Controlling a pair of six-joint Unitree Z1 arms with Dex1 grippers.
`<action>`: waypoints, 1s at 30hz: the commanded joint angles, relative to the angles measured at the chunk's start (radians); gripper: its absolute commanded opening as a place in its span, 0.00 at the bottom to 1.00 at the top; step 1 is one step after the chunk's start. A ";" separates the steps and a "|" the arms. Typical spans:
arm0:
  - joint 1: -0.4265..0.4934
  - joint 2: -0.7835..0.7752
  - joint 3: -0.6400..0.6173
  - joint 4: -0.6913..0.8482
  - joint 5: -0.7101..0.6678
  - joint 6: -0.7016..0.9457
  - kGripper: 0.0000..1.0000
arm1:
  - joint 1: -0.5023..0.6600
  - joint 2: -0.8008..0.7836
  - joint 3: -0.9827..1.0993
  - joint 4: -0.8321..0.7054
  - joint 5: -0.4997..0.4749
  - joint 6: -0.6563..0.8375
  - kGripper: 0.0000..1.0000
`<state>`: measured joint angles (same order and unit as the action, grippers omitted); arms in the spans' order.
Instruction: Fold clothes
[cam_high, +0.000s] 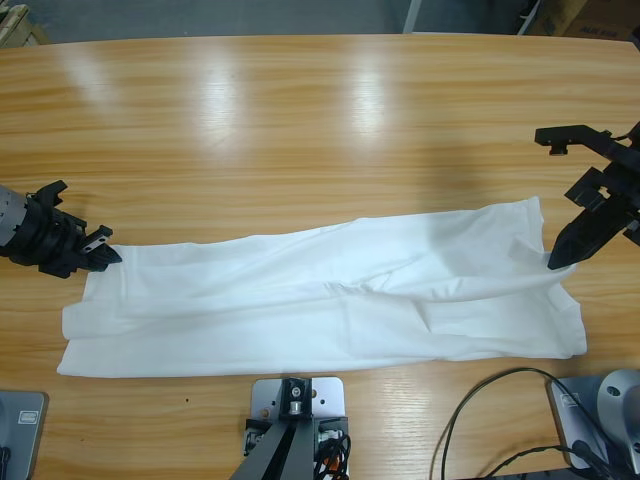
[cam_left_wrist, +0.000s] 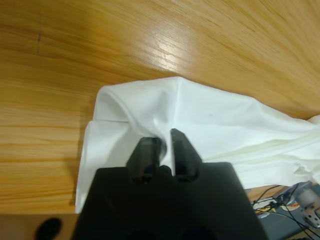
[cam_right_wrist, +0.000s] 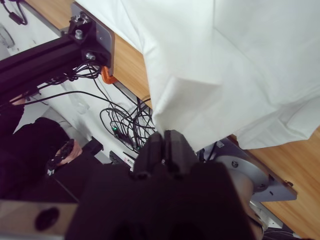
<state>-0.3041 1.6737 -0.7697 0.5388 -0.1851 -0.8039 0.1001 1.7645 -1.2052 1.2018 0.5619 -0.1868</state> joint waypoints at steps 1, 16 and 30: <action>-0.020 0.006 0.039 -0.002 0.021 0.032 0.00 | -0.005 -0.009 0.027 -0.011 0.004 -0.009 0.00; -0.019 -0.053 0.017 -0.016 0.113 -0.034 0.00 | -0.005 -0.012 0.054 -0.038 0.006 -0.010 0.00; 0.087 -0.083 0.019 -0.066 0.106 -0.062 0.00 | -0.005 -0.028 0.067 -0.088 0.004 -0.008 0.00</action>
<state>-0.2666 1.6089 -0.7629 0.4957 -0.0783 -0.8551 0.1000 1.7525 -1.1692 1.1250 0.5620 -0.1869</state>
